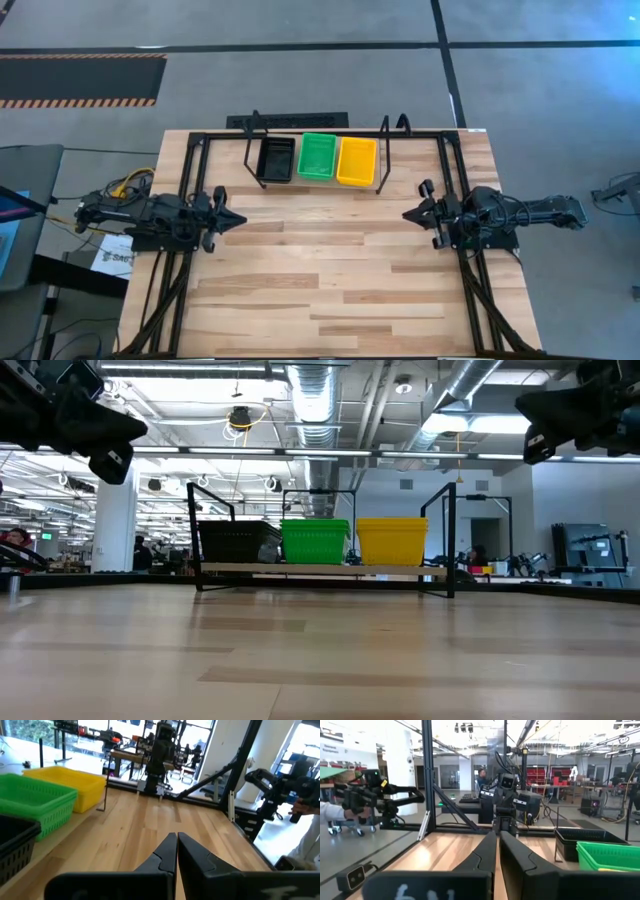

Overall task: Stack baskets on shelf by color
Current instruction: Return to Home Position

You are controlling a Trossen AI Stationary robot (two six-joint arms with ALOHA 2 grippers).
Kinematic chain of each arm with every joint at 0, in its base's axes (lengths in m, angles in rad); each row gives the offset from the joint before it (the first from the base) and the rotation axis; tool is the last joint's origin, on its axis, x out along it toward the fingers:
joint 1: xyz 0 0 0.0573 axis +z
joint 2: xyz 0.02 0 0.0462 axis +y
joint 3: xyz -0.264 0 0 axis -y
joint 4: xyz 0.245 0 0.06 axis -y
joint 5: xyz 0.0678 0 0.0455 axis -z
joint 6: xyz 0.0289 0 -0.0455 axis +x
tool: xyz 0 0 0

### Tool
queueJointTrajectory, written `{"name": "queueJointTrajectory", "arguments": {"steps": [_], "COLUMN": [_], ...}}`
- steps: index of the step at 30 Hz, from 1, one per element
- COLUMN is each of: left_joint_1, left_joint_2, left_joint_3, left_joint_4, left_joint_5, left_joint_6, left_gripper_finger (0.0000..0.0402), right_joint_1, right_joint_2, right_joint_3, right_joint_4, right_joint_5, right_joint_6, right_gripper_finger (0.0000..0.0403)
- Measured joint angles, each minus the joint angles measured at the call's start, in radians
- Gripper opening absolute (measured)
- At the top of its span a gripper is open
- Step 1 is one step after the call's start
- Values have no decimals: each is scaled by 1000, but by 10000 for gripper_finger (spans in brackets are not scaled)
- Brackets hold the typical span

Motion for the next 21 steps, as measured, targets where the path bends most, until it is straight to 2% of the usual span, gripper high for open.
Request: {"name": "queueJointTrajectory", "arguments": {"steps": [7,21], "left_joint_1": [0,0], "left_joint_2": [0,0], "left_joint_3": [0,0], "left_joint_4": [-28,-30], "left_joint_5": [0,0], "left_joint_6": [9,231], "left_gripper_finger": [0,0], "right_joint_1": [-2,-2], "right_joint_2": [0,1], "right_joint_3": [-1,-2], "right_joint_4": [-41,-126], "right_joint_5": [0,19], "right_joint_6": [-27,-27], "right_gripper_finger": [43,43]}}
